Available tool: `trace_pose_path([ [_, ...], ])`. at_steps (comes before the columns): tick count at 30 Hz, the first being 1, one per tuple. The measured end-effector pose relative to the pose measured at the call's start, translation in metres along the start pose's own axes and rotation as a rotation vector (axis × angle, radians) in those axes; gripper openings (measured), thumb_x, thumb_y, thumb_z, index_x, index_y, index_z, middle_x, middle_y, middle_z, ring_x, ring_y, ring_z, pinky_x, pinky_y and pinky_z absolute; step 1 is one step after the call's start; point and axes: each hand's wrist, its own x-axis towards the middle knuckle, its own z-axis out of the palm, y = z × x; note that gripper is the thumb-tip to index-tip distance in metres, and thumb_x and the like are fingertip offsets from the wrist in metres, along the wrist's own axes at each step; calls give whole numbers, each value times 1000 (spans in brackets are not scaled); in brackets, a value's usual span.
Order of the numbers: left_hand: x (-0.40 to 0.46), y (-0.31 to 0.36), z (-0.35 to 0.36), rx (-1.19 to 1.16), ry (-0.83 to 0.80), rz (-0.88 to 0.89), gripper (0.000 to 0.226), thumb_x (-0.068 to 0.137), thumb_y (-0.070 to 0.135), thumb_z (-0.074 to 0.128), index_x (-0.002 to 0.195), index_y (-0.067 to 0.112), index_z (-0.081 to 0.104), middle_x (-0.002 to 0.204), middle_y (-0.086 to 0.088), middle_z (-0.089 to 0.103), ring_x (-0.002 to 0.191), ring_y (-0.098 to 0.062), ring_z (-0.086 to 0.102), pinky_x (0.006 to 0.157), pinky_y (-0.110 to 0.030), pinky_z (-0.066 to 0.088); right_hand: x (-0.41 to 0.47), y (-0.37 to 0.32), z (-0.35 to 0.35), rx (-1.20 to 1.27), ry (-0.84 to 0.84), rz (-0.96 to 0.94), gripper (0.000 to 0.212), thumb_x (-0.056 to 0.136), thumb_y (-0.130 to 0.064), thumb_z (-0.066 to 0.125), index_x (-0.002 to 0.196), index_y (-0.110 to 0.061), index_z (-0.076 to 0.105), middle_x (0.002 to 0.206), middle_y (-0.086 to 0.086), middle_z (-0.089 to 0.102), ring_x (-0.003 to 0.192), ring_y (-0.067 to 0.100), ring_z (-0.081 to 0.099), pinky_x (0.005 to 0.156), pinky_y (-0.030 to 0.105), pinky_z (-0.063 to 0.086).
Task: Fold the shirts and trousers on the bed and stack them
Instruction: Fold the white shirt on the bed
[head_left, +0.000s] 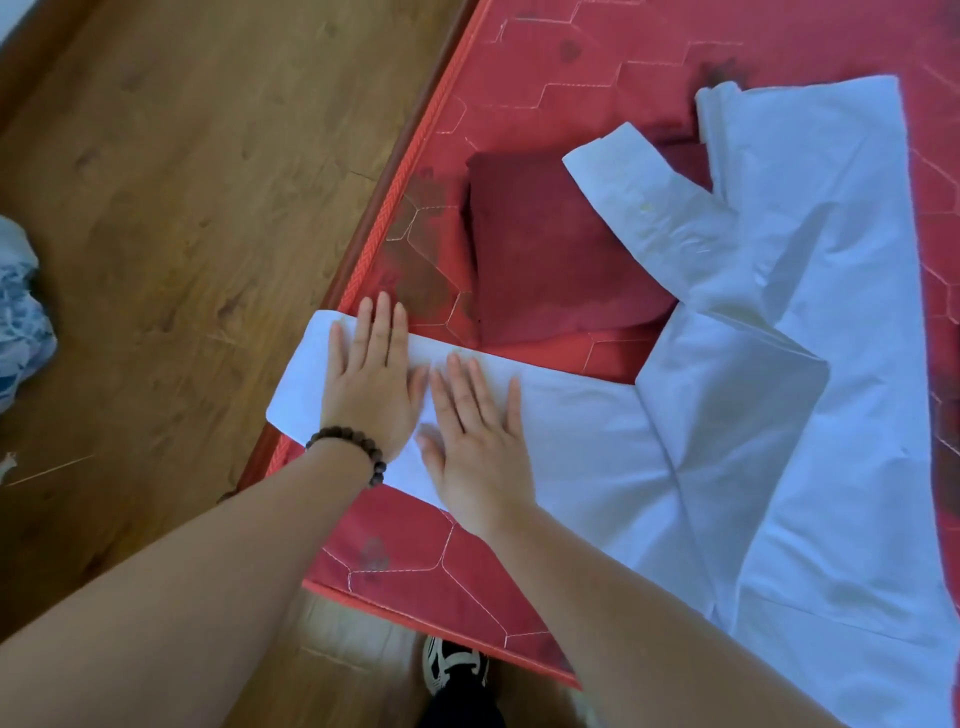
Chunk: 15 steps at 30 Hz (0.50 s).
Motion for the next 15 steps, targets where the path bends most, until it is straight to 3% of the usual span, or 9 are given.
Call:
trace_pose_path([
  [3,-22,15,-4,-27,78,46,68,95,41,22,151,3,13,159,-19,11,147,-31,9,118,-51,5,-32,30,-9,-40,35,126,62,98,-43,32,151,-12,24,160,7,18,148,23,13,115,58,14],
  [7,-50,43,8,-23,6,313,65,96,47,23,153,16,17,159,-13,15,146,-32,16,115,-53,11,-68,69,-8,-64,13,444,67,96,-45,27,151,-8,20,159,13,19,148,25,16,115,58,10],
  [11,-51,58,17,-2,-25,230,63,97,47,21,152,15,22,158,-12,20,146,-28,14,114,-52,9,-65,63,-6,-10,-33,376,65,96,-43,28,149,-5,27,157,16,22,147,27,17,116,54,9],
  [15,-37,101,-9,-95,2,220,60,93,36,25,147,9,31,155,-14,28,146,-28,17,117,-52,15,-57,68,-35,49,40,198,57,91,-26,35,145,-8,34,157,11,26,146,24,17,117,47,11],
])
